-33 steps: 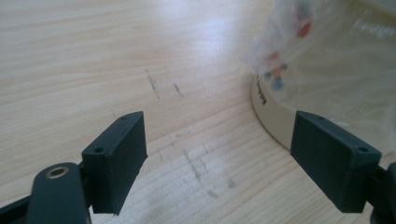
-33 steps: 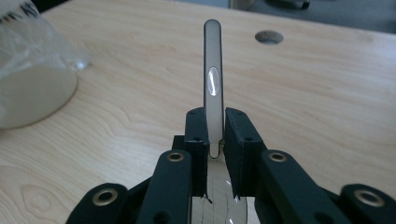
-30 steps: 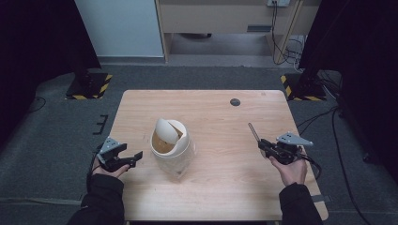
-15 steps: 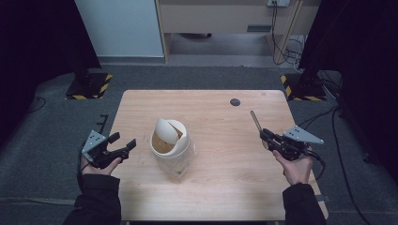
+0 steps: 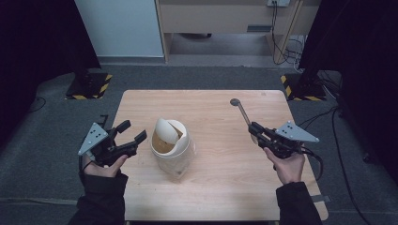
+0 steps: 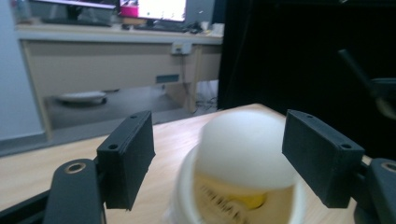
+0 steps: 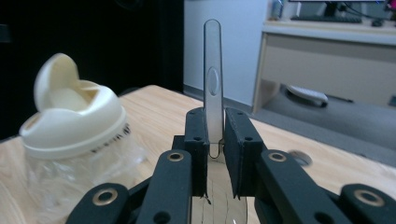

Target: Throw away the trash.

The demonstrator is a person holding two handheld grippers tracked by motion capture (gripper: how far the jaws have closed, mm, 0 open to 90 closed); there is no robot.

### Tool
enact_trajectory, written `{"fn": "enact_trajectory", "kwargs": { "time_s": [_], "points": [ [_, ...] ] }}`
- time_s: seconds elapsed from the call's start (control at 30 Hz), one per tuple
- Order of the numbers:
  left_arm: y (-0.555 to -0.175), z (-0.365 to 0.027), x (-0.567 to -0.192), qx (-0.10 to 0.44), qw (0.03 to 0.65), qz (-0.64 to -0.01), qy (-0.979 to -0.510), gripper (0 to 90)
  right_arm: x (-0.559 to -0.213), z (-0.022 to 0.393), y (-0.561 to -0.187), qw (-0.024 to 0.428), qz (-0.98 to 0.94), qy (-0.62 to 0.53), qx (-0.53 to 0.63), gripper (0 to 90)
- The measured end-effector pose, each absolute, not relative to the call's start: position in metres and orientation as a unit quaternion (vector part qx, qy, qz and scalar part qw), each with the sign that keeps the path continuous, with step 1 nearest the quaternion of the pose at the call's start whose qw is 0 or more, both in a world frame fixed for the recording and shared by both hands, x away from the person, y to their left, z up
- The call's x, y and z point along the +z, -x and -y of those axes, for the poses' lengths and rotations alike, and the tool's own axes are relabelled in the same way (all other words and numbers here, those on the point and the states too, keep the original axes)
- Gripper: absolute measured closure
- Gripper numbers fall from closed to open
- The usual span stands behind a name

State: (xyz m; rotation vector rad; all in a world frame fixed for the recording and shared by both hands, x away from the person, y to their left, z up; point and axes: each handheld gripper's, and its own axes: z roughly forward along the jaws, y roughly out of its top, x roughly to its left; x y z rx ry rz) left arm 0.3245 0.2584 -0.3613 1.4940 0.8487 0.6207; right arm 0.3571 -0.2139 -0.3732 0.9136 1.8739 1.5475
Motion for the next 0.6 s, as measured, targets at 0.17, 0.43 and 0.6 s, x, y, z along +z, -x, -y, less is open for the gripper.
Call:
{"fn": "enact_trajectory", "kwargs": {
  "time_s": [0.17,0.43,0.6],
  "points": [
    [-0.325,-0.234,-0.35,0.26,0.627,-0.344,-0.649,27.5,-0.366,0.2,-0.355,0.267,-0.699,-0.317,0.583,80.1],
    [-0.329,-0.206,-0.35,0.237,0.632,-0.333,-0.658,31.5,-0.366,0.193,-0.352,0.26,-0.702,-0.3,0.592,80.1],
    [-0.331,-0.186,-0.35,0.216,0.644,-0.326,-0.658,33.9,-0.37,0.189,-0.348,0.256,-0.704,-0.282,0.599,80.1]
  ]
}}
